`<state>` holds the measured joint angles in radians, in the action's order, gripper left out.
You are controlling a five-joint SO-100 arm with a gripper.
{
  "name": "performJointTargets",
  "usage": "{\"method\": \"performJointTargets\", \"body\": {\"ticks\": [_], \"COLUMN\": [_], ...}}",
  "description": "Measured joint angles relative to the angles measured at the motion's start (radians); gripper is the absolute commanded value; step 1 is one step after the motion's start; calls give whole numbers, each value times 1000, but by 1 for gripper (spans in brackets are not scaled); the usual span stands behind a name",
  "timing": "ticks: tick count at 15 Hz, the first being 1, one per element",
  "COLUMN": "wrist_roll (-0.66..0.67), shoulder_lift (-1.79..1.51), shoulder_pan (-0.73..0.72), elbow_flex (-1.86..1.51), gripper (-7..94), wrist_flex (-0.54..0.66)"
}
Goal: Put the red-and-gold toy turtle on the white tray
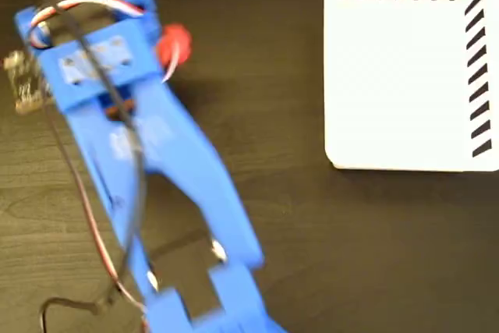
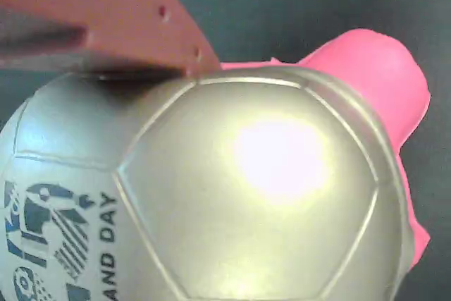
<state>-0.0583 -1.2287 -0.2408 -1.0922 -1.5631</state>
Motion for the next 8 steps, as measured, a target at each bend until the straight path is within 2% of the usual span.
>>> {"method": "performJointTargets", "body": {"ticks": [4,6,8], "wrist_roll": [17,71,201], "shoulder_lift": [-222,-328,-383], "shoulder_pan": [104,181,304], "elbow_flex": [26,-15,-101], "gripper": [0,0,0], "wrist_flex": [-38,-40,-40]}}
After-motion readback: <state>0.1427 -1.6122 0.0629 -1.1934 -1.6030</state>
